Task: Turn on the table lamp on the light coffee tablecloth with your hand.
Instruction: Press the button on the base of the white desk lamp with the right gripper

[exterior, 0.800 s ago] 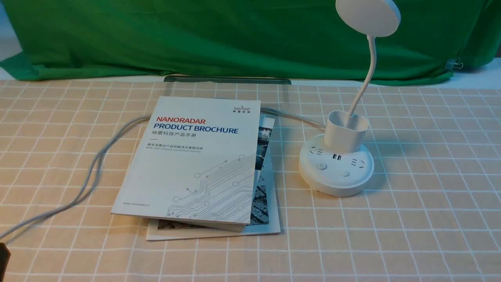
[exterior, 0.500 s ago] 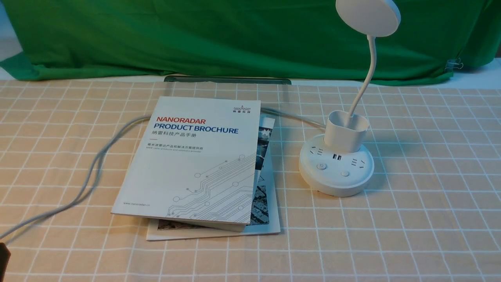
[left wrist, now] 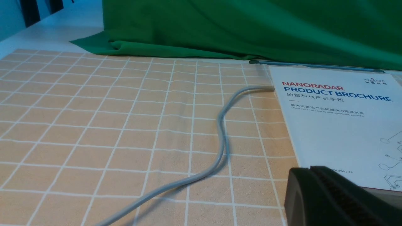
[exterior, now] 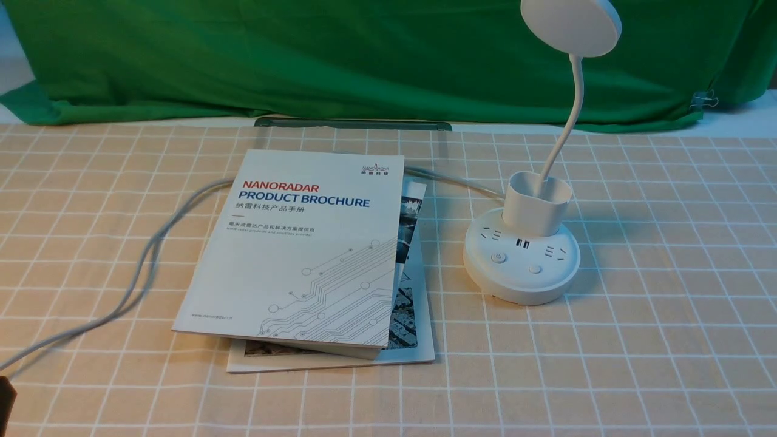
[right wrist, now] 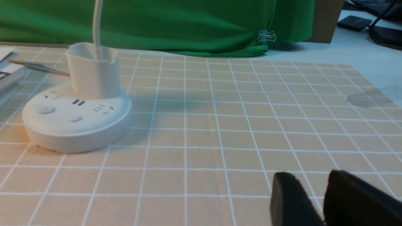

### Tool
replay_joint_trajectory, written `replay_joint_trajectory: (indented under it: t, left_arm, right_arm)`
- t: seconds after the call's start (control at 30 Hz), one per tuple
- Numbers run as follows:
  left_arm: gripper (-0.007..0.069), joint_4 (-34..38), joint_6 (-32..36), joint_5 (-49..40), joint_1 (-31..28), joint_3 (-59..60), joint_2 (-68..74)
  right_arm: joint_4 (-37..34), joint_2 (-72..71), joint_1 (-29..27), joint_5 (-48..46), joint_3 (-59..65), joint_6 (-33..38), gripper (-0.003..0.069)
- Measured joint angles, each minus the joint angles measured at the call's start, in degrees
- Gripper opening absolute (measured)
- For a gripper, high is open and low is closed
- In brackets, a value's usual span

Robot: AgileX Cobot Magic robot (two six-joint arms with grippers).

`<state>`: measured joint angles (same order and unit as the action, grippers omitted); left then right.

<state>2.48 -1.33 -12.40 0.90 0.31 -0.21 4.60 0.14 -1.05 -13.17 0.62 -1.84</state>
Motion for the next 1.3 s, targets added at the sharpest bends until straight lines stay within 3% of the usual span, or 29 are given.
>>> replay_joint_trajectory:
  t: [1.1,1.17,1.3]
  left_arm:
    - [0.0021,-0.70,0.00,0.00,0.00,0.00,0.00]
    - [0.0021,-0.72,0.00,0.00,0.00,0.00,0.00]
    - [0.0021,-0.77,0.00,0.00,0.00,0.00,0.00]
  right_arm:
    - [-0.05,0.00,0.00,0.09,0.00,-1.33,0.0239]
    - [-0.05,0.00,0.00,0.03,0.00,-4.86,0.0239]
    - [-0.23,0.00,0.00,0.19,0.00,-20.08,0.0239]
